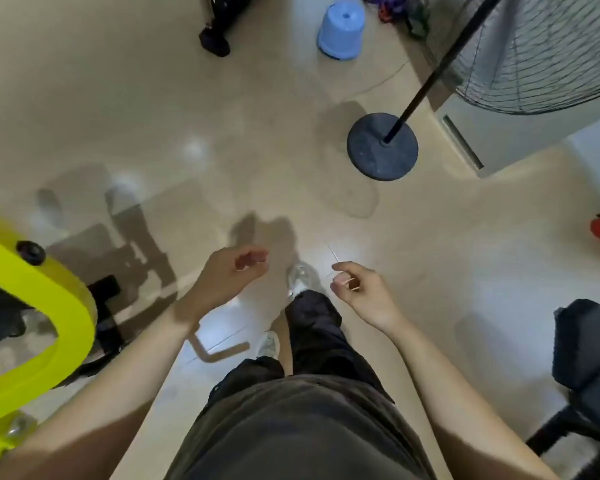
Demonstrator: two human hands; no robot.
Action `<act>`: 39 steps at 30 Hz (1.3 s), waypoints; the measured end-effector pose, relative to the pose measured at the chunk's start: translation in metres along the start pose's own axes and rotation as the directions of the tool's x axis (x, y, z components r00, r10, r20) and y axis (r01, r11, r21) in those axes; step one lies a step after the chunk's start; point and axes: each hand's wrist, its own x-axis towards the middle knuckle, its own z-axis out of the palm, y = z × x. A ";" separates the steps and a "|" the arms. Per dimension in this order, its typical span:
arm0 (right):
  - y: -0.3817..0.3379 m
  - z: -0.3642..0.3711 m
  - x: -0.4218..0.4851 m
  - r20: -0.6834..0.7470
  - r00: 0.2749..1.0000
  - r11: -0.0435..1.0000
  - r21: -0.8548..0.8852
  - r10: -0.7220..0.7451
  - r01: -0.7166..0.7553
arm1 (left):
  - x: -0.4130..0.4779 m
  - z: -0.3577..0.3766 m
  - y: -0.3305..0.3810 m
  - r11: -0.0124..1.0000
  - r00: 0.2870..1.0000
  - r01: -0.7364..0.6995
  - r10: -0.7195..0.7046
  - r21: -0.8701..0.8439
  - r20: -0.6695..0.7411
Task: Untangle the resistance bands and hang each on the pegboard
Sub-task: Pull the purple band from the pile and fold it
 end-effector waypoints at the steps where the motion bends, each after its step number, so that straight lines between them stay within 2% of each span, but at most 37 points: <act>1: -0.005 -0.005 0.014 0.006 1.000 1.000 -0.007 -0.006 0.006 | 0.010 -0.002 0.001 1.000 1.000 0.017 -0.017 0.008 -0.007; 10: -0.068 -0.065 0.160 0.161 0.987 0.998 -0.059 -0.007 0.016 | 0.101 -0.031 0.058 0.987 0.984 0.155 -0.151 0.039 -0.089; 17: -0.130 -0.090 0.263 0.126 0.991 0.998 -0.042 -0.050 0.056 | 0.177 -0.097 0.090 0.985 0.963 0.139 -0.158 -0.098 -0.217; 20: -0.161 -0.089 0.307 0.131 0.989 0.992 -0.098 -0.067 0.080 | 0.222 -0.133 0.087 0.985 0.969 0.134 -0.153 -0.105 -0.192; 26: -0.226 -0.071 0.391 0.117 0.993 0.994 -0.106 -0.008 0.020 | 0.319 -0.206 0.075 0.979 0.973 0.155 -0.174 -0.130 -0.154; 30: -0.272 -0.064 0.440 0.118 0.993 0.996 -0.090 -0.006 0.017 | 0.372 -0.257 0.093 0.990 0.990 0.131 -0.133 -0.046 -0.051; 39: -0.339 -0.093 0.567 0.095 0.995 0.997 -0.078 0.019 -0.011 | 0.520 -0.342 0.144 0.993 0.998 0.058 -0.062 0.104 0.032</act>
